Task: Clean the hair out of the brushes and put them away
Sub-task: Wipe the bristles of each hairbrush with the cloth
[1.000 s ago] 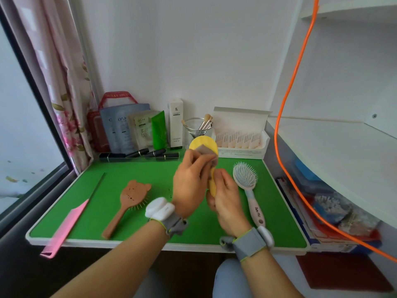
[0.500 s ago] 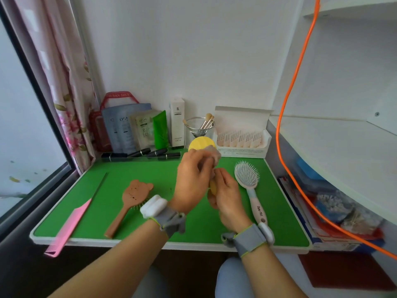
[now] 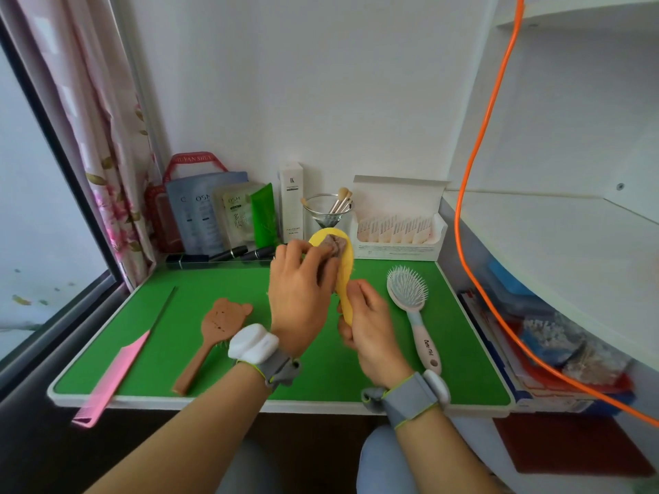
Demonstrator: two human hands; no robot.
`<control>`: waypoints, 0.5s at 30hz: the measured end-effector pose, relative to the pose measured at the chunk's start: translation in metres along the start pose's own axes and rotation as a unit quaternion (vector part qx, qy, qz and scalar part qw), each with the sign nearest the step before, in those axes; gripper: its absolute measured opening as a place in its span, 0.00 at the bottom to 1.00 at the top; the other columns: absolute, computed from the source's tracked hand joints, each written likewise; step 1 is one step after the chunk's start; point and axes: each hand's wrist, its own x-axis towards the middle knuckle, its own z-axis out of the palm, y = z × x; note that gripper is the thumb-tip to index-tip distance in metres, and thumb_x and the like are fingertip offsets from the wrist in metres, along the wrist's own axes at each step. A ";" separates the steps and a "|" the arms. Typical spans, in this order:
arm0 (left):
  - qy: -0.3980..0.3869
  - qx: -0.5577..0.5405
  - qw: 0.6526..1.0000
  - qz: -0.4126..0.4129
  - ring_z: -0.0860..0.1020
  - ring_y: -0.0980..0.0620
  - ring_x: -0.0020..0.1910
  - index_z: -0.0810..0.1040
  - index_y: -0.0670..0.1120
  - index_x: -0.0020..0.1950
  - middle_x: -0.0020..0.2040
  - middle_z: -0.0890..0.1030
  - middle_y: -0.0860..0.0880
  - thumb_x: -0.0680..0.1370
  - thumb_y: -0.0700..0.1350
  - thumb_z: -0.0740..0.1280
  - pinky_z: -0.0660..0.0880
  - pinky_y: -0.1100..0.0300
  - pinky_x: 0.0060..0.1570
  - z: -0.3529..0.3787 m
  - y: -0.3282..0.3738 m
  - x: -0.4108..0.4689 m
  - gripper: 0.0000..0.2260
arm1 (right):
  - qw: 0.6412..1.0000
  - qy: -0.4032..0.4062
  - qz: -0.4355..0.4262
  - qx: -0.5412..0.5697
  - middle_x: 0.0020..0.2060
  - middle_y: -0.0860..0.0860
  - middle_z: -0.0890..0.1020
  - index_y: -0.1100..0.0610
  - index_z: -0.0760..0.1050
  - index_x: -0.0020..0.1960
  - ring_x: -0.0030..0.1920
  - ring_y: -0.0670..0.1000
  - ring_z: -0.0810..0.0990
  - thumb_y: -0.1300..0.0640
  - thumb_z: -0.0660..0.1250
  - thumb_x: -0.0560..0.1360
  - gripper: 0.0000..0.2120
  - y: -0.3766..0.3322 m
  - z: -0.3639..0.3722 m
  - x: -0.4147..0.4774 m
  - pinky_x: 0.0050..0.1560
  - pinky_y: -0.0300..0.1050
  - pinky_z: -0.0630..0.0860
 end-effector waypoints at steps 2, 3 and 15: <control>-0.015 0.003 1.000 0.002 0.73 0.41 0.48 0.79 0.40 0.58 0.49 0.76 0.41 0.75 0.44 0.70 0.73 0.49 0.45 0.004 0.004 -0.008 0.14 | 1.000 0.003 -0.002 0.001 0.29 0.53 0.65 0.61 0.68 0.43 0.22 0.48 0.60 0.56 0.56 0.83 0.12 -0.003 0.000 0.001 0.20 0.34 0.54; -0.019 -0.005 1.000 0.003 0.74 0.41 0.48 0.79 0.39 0.59 0.51 0.76 0.40 0.76 0.42 0.69 0.73 0.49 0.45 0.005 0.003 -0.009 0.14 | 1.000 0.005 -0.004 -0.003 0.29 0.53 0.66 0.62 0.67 0.43 0.21 0.47 0.60 0.57 0.56 0.82 0.12 -0.003 0.000 0.000 0.21 0.34 0.54; -0.049 -0.032 0.991 0.121 0.76 0.43 0.44 0.79 0.39 0.60 0.48 0.78 0.41 0.76 0.38 0.63 0.75 0.54 0.38 0.009 0.002 -0.027 0.14 | 0.998 0.022 -0.023 -0.058 0.27 0.50 0.67 0.60 0.71 0.42 0.22 0.46 0.61 0.54 0.57 0.82 0.14 -0.002 -0.006 0.008 0.21 0.35 0.58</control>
